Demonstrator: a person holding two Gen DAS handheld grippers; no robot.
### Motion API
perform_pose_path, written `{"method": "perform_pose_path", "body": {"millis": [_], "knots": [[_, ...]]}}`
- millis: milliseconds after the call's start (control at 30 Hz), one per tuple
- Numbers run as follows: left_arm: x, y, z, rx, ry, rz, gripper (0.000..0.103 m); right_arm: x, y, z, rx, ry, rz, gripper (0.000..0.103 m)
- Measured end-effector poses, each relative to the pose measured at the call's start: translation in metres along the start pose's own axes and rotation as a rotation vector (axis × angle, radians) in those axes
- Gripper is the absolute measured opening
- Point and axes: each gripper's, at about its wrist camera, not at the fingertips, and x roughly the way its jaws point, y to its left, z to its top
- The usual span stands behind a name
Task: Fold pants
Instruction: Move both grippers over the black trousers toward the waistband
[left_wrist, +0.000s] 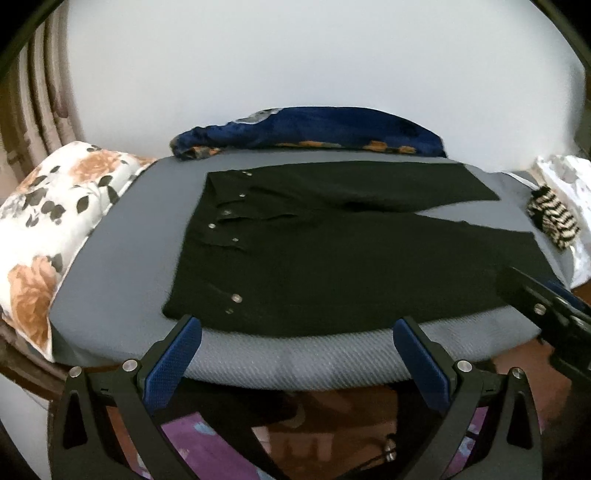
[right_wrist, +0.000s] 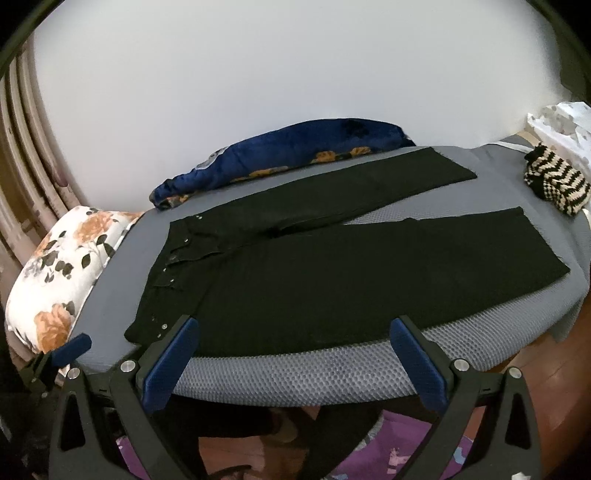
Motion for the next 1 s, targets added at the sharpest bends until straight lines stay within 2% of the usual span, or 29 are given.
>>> {"method": "perform_pose_path", "body": {"millis": [133,233,300,400,500,600,833,1000], "knots": [[0.018,0.022,0.01,-0.039,0.011,0.024,0.103,0.006,0.004,0.013,-0.03,0.001,0.003,0.103],[0.03,0.037,0.019,-0.072,-0.01,0.064,0.103,0.01,0.009,0.024,-0.037,-0.005,0.018,0.103],[0.031,0.048,0.024,-0.115,-0.071,0.061,0.103,0.012,0.016,0.031,-0.053,-0.019,0.028,0.103],[0.029,0.061,0.033,-0.162,-0.169,0.107,0.103,0.014,0.022,0.041,-0.053,-0.039,0.061,0.103],[0.023,0.067,0.047,-0.151,-0.27,0.169,0.103,0.013,0.023,0.046,-0.031,-0.074,0.079,0.103],[0.024,0.074,0.063,-0.133,-0.316,0.217,0.103,0.017,0.022,0.048,-0.043,-0.084,0.063,0.103],[0.056,0.086,0.096,0.002,-0.24,0.27,0.103,0.042,0.01,0.054,-0.02,-0.02,0.08,0.103],[0.087,0.093,0.109,0.047,-0.14,0.285,0.103,0.058,0.008,0.063,-0.019,-0.008,0.096,0.103]]}}
